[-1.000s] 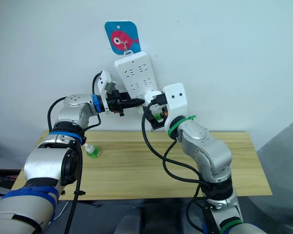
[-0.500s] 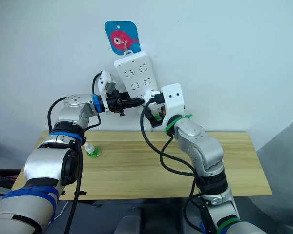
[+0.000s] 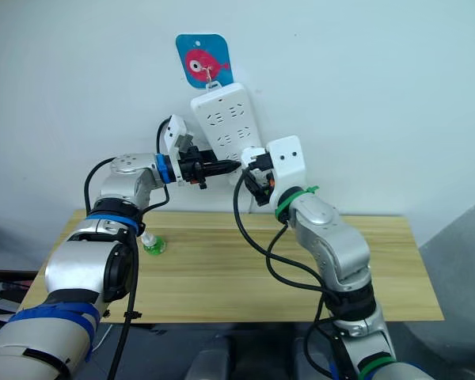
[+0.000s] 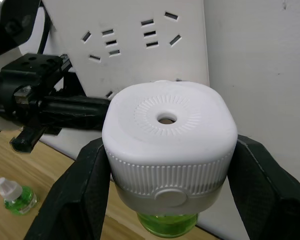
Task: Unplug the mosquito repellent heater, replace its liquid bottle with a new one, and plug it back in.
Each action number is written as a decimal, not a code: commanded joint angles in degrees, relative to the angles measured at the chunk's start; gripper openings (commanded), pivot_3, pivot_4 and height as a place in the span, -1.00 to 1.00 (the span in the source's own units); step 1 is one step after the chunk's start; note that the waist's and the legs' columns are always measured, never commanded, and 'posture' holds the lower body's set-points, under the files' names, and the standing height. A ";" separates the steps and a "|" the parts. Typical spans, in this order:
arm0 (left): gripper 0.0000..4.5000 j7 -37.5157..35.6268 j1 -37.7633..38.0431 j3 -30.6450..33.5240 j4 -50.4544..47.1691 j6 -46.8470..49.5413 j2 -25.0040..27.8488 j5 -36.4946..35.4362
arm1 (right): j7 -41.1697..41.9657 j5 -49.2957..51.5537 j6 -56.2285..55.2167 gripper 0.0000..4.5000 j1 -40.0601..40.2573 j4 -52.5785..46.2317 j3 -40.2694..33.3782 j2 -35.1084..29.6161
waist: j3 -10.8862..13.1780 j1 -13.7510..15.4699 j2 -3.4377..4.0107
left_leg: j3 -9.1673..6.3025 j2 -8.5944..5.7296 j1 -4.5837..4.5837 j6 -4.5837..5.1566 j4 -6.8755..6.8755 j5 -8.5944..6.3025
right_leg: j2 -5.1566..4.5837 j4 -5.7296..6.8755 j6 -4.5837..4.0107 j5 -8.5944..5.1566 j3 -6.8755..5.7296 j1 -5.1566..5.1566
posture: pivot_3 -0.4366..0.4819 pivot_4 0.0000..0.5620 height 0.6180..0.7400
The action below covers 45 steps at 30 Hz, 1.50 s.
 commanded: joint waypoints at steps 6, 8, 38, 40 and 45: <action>-0.39 3.54 0.19 0.09 -0.85 -1.43 1.17 0.82 | 0.19 0.90 3.91 0.30 0.68 -7.68 -2.66 -1.02 | 0.00 -0.71 0.00 | -0.13 0.02 0.03 0.04 0.14 0.06 | 0.05 0.12 0.17 -0.10 -0.06 0.02 | 0.29 -0.40 1.00; -0.39 3.90 0.27 0.29 -0.88 -1.28 1.15 0.64 | 0.01 0.90 3.39 0.30 0.37 -7.49 -3.56 -0.79 | 0.00 -0.80 0.00 | -0.13 0.01 0.03 0.05 0.20 0.06 | 0.05 0.13 0.17 -0.09 -0.06 0.05 | 0.30 -0.40 1.00; 0.98 15.35 43.89 -1.64 -73.05 15.69 6.53 -10.97 | -1.37 20.21 3.58 0.30 4.64 1.23 -36.77 2.95 | 0.22 -0.51 0.35 | -0.24 0.04 -0.03 0.04 0.24 0.06 | -0.07 0.10 -0.05 0.05 -0.12 0.12 | 0.45 -0.31 1.00; 0.98 19.29 44.72 -4.65 -76.47 17.45 1.40 -11.52 | -4.56 29.64 7.23 0.30 3.02 3.08 -44.74 6.04 | 0.34 0.28 0.55 | -0.24 0.04 0.00 0.04 0.27 0.06 | -0.07 0.11 0.16 -0.08 -0.12 0.16 | 0.45 -0.31 1.00; 0.98 25.14 43.12 -12.10 -70.83 13.68 -10.28 -7.95 | -11.09 48.25 12.12 0.30 1.91 5.74 -51.78 6.81 | 0.62 0.19 1.01 | -0.13 0.06 0.05 0.06 0.56 0.07 | -0.01 0.20 0.20 -0.02 -0.06 0.25 | 0.42 -0.32 1.00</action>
